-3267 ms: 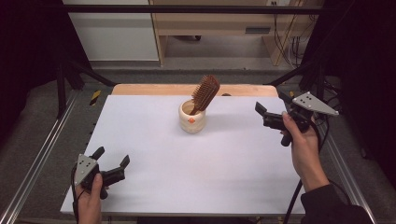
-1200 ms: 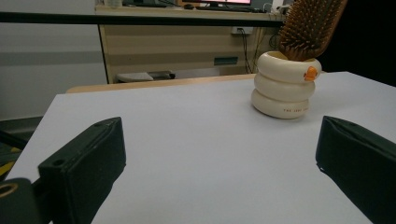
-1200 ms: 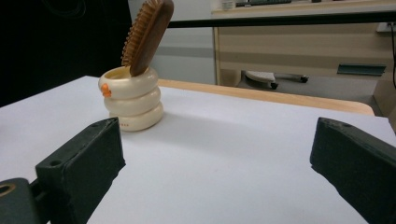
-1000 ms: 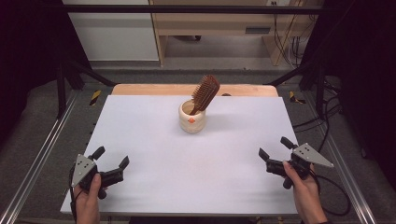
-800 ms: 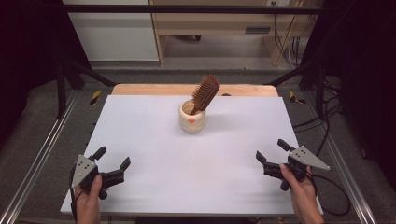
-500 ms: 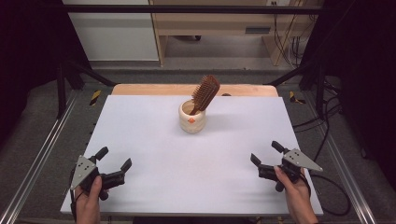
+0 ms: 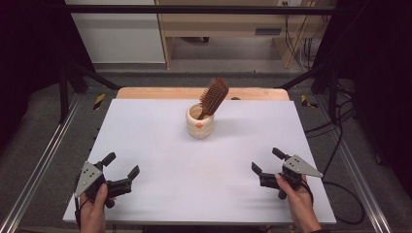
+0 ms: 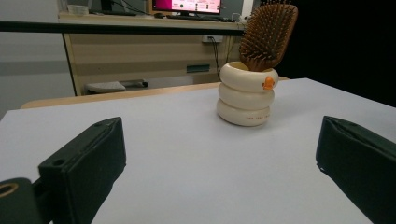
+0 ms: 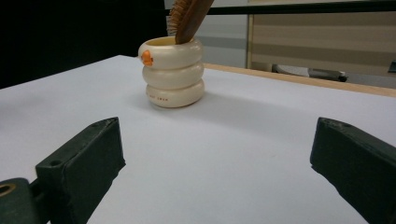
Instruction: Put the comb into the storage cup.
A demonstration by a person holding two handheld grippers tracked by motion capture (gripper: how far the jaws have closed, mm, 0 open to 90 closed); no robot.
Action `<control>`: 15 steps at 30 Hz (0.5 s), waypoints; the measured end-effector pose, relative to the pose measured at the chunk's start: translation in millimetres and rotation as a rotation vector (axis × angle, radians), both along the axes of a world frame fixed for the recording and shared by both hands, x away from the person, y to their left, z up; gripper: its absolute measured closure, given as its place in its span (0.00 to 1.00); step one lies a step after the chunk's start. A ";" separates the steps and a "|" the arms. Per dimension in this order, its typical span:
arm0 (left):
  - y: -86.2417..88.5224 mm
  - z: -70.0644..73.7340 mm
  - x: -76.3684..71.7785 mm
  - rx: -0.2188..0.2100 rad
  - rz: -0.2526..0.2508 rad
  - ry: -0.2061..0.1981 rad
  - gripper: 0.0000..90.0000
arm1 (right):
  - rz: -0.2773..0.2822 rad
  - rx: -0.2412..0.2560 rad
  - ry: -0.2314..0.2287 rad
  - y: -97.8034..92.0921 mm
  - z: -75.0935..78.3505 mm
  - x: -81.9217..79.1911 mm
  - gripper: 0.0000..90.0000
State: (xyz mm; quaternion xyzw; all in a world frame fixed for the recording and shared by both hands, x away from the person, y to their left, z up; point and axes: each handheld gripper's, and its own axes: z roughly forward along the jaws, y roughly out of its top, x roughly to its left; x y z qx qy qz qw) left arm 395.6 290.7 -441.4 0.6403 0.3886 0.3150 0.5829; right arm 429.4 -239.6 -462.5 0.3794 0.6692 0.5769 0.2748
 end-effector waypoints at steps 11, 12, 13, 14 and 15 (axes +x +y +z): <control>-3.4 -1.5 1.7 -0.005 -0.002 0.016 0.02 | 0.055 -0.046 -0.015 10.1 -0.3 5.2 0.03; -3.5 -1.7 1.7 -0.004 0.000 0.017 0.02 | 0.061 -0.044 -0.018 10.8 0.2 4.9 0.03; -3.5 -1.8 1.7 -0.002 0.002 0.017 0.02 | 0.066 -0.044 -0.018 11.5 0.6 4.7 0.03; -3.4 -1.8 1.7 -0.001 0.004 0.017 0.02 | 0.068 -0.043 -0.019 12.1 0.9 4.5 0.03; -3.2 -1.8 1.7 -0.001 0.005 0.017 0.02 | 0.070 -0.042 -0.019 12.5 1.2 4.5 0.03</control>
